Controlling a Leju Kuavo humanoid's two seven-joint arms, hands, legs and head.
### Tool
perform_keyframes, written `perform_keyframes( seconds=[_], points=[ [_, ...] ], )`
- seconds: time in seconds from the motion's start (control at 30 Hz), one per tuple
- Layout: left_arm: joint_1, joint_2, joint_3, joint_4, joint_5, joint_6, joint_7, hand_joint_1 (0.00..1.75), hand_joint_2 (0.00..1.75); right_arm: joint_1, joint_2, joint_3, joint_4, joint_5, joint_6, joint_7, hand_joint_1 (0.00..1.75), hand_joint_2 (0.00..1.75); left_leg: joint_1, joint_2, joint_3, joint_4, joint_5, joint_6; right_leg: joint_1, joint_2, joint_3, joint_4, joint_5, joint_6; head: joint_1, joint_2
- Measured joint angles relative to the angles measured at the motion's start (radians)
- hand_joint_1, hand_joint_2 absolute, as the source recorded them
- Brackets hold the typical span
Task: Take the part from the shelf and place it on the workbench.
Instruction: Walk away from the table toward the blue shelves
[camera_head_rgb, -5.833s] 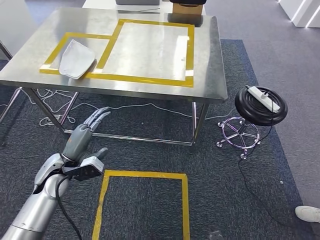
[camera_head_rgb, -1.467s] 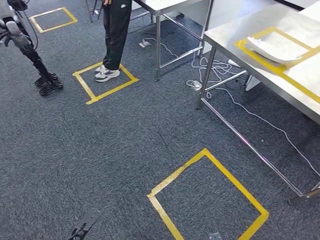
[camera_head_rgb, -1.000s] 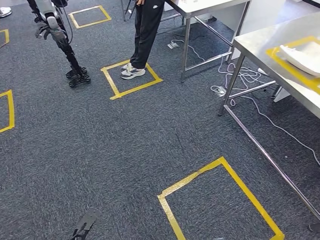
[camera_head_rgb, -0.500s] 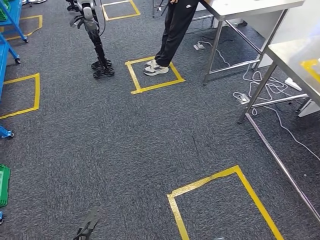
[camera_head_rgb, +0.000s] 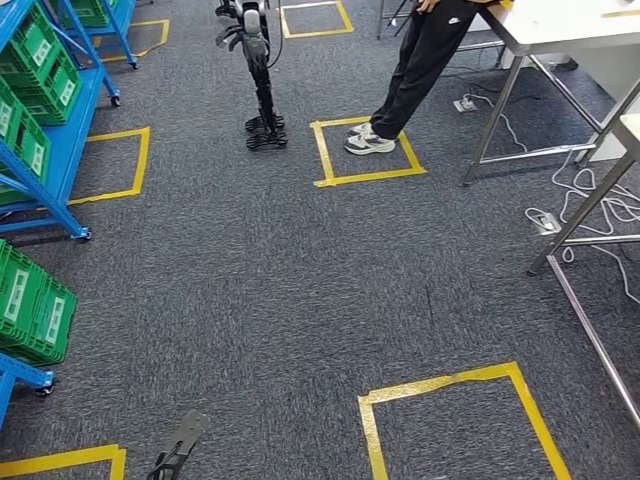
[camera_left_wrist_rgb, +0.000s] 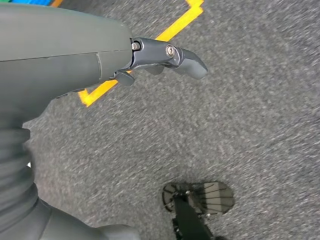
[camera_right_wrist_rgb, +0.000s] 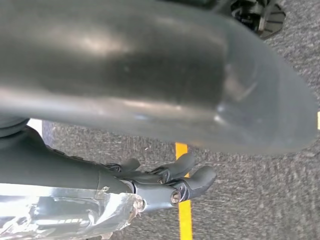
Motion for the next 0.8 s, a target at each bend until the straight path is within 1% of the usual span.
perform_keyframes(
  seconds=[0.03,0.07,0.1,0.13,0.17,0.2,0.23,0.27,0.3,0.33,0.37,0.4,0.43,0.47,0.5,0.53,0.57,0.6,0.63,0.67,0.7,0.73,0.77,0.8],
  points=[
    [0.002,0.000,0.002,0.000,-0.001,0.000,0.000,0.00,1.75,0.000,0.000,0.000,0.000,0.000,0.000,0.000,0.00,0.00,0.000,0.013,-0.005,0.007,-0.006,-0.005,0.000,-0.009,0.001,-0.004,0.004,-0.007,-0.001,0.000],
    [0.001,0.000,0.003,0.000,-0.003,0.000,0.000,0.00,1.75,0.000,0.000,0.000,0.000,0.001,0.000,0.000,0.00,0.00,-0.002,0.034,-0.017,0.031,-0.024,-0.008,-0.001,-0.020,0.001,-0.009,0.008,-0.012,-0.003,0.000],
    [-0.001,-0.001,0.004,0.000,-0.005,-0.001,0.000,0.00,1.75,0.000,0.000,0.000,0.000,0.002,0.000,-0.001,0.00,0.00,-0.003,0.059,-0.038,0.075,-0.053,-0.011,-0.001,-0.033,0.002,-0.013,0.011,-0.017,-0.005,0.000],
    [-0.004,-0.002,0.004,0.000,-0.007,-0.001,-0.001,0.00,1.75,0.001,-0.001,0.000,0.000,0.002,0.000,-0.001,0.00,0.00,-0.005,0.083,-0.066,0.135,-0.087,-0.014,0.000,-0.045,0.002,-0.014,0.011,-0.019,-0.008,0.000],
    [-0.007,-0.004,0.005,0.000,-0.009,-0.002,-0.001,0.00,1.75,0.002,-0.002,0.000,0.000,0.003,0.000,-0.001,0.00,0.00,-0.004,0.093,-0.097,0.201,-0.119,-0.016,0.001,-0.060,0.001,-0.015,0.011,-0.020,-0.009,0.000],
    [-0.008,-0.005,0.005,0.000,-0.011,-0.003,-0.001,0.00,1.75,0.002,-0.003,0.000,-0.001,0.004,0.000,0.000,0.00,0.00,-0.004,0.097,-0.120,0.251,-0.136,-0.018,0.002,-0.074,0.000,-0.014,0.011,-0.021,-0.009,0.000],
    [-0.007,-0.006,0.005,0.000,-0.013,-0.004,-0.001,0.00,1.75,0.002,-0.003,0.000,-0.001,0.005,0.000,0.000,0.00,0.00,-0.004,0.100,-0.128,0.272,-0.135,-0.019,0.002,-0.087,0.000,-0.014,0.010,-0.021,-0.009,0.000],
    [-0.006,-0.006,0.005,0.000,-0.015,-0.005,-0.001,0.00,1.75,0.002,-0.004,0.000,0.000,0.006,0.000,0.000,0.00,0.00,-0.004,0.103,-0.119,0.257,-0.117,-0.020,0.002,-0.099,0.000,-0.014,0.010,-0.021,-0.009,0.000],
    [-0.005,-0.006,0.005,0.000,-0.017,-0.006,-0.001,0.00,1.75,0.001,-0.004,0.000,0.000,0.007,0.000,0.001,0.00,0.00,-0.003,0.110,-0.092,0.209,-0.085,-0.020,0.002,-0.110,0.002,-0.014,0.009,-0.019,-0.010,0.000],
    [-0.005,-0.006,0.006,0.000,-0.018,-0.007,-0.001,0.00,1.75,0.001,-0.004,0.000,0.000,0.007,0.000,0.001,0.00,0.00,-0.004,0.129,-0.056,0.145,-0.053,-0.019,0.002,-0.120,0.003,-0.014,0.007,-0.017,-0.010,0.000],
    [-0.008,-0.006,0.006,0.000,-0.019,-0.007,-0.001,0.00,1.75,0.001,-0.004,0.000,-0.001,0.007,0.000,0.001,0.00,0.00,-0.006,0.153,-0.021,0.080,-0.032,-0.019,0.006,-0.129,0.004,-0.011,0.003,-0.012,-0.011,0.000],
    [-0.011,-0.007,0.006,0.000,-0.020,-0.007,-0.001,0.00,1.75,0.000,-0.004,0.000,-0.001,0.008,0.000,0.001,0.00,0.00,-0.007,0.171,0.002,0.036,-0.020,-0.013,0.010,-0.139,0.005,-0.009,0.000,-0.008,-0.010,0.000],
    [-0.013,-0.008,0.006,0.000,-0.021,-0.007,-0.001,0.00,1.75,0.000,-0.004,0.000,-0.001,0.008,0.000,0.001,0.00,0.00,-0.009,0.183,0.013,0.012,-0.019,-0.007,0.014,-0.149,0.005,-0.007,-0.003,-0.003,-0.009,0.000],
    [-0.013,-0.009,0.007,0.000,-0.023,-0.008,-0.001,0.00,1.75,-0.001,-0.004,0.000,-0.001,0.009,0.000,0.001,0.00,0.00,-0.011,0.180,0.014,0.004,-0.022,0.000,0.017,-0.159,0.006,-0.006,-0.006,0.000,-0.007,0.000],
    [-0.012,-0.009,0.008,0.000,-0.025,-0.008,-0.001,0.00,1.75,-0.002,-0.004,0.000,-0.001,0.010,0.000,0.001,0.00,0.00,-0.010,0.168,0.012,0.005,-0.022,0.009,0.017,-0.168,0.008,-0.006,-0.008,0.004,-0.005,0.000],
    [-0.010,-0.009,0.010,0.000,-0.027,-0.008,-0.001,0.00,1.75,-0.003,-0.004,0.000,-0.001,0.011,0.001,0.001,0.00,0.00,-0.009,0.158,0.012,0.004,-0.021,0.015,0.016,-0.161,0.008,-0.002,-0.015,0.009,-0.003,0.000],
    [-0.009,-0.008,0.011,0.000,-0.029,-0.008,-0.001,0.00,1.75,-0.005,-0.004,0.000,-0.001,0.012,0.001,0.000,0.00,0.00,-0.008,0.149,0.012,0.003,-0.020,0.020,0.013,-0.142,0.003,0.015,-0.029,0.014,-0.002,0.000],
    [-0.010,-0.008,0.012,0.000,-0.029,-0.008,-0.001,0.00,1.75,-0.004,-0.004,0.000,-0.001,0.012,0.001,0.000,0.00,0.00,-0.006,0.138,0.013,0.002,-0.019,0.026,0.011,-0.115,-0.015,0.057,-0.054,0.019,-0.001,0.000],
    [-0.011,-0.008,0.013,0.000,-0.029,-0.008,-0.001,0.00,1.75,-0.003,-0.004,0.000,-0.001,0.012,0.001,0.000,0.00,0.00,-0.006,0.126,0.012,0.002,-0.018,0.031,0.009,-0.086,-0.043,0.118,-0.086,0.022,0.001,0.000],
    [-0.013,-0.008,0.013,0.000,-0.030,-0.008,-0.002,0.00,1.75,-0.001,-0.004,0.000,-0.001,0.012,0.002,0.001,0.00,0.00,-0.006,0.113,0.012,0.003,-0.018,0.034,0.008,-0.069,-0.078,0.191,-0.118,0.023,0.002,0.000],
    [-0.014,-0.009,0.013,0.000,-0.030,-0.008,-0.002,0.00,1.75,0.001,-0.004,0.000,-0.001,0.012,0.003,0.001,0.00,0.00,-0.006,0.099,0.012,0.003,-0.018,0.036,0.008,-0.061,-0.110,0.256,-0.140,0.023,0.003,0.000],
    [-0.013,-0.009,0.013,0.000,-0.030,-0.008,-0.002,0.00,1.75,0.002,-0.004,-0.001,-0.001,0.011,0.003,0.001,0.00,0.00,-0.007,0.085,0.012,0.003,-0.017,0.037,0.009,-0.058,-0.130,0.288,-0.144,0.021,0.004,0.000],
    [-0.012,-0.009,0.013,0.000,-0.030,-0.008,-0.002,0.00,1.75,0.003,-0.004,-0.001,-0.001,0.011,0.004,0.001,0.00,0.00,-0.007,0.071,0.012,0.003,-0.017,0.036,0.008,-0.056,-0.131,0.282,-0.127,0.019,0.004,0.000],
    [-0.011,-0.008,0.013,0.000,-0.031,-0.008,-0.002,0.00,1.75,0.002,-0.004,-0.001,-0.001,0.011,0.005,0.001,0.00,0.00,-0.007,0.058,0.013,0.003,-0.016,0.036,0.008,-0.052,-0.112,0.236,-0.094,0.016,0.004,0.000]
  ],
)
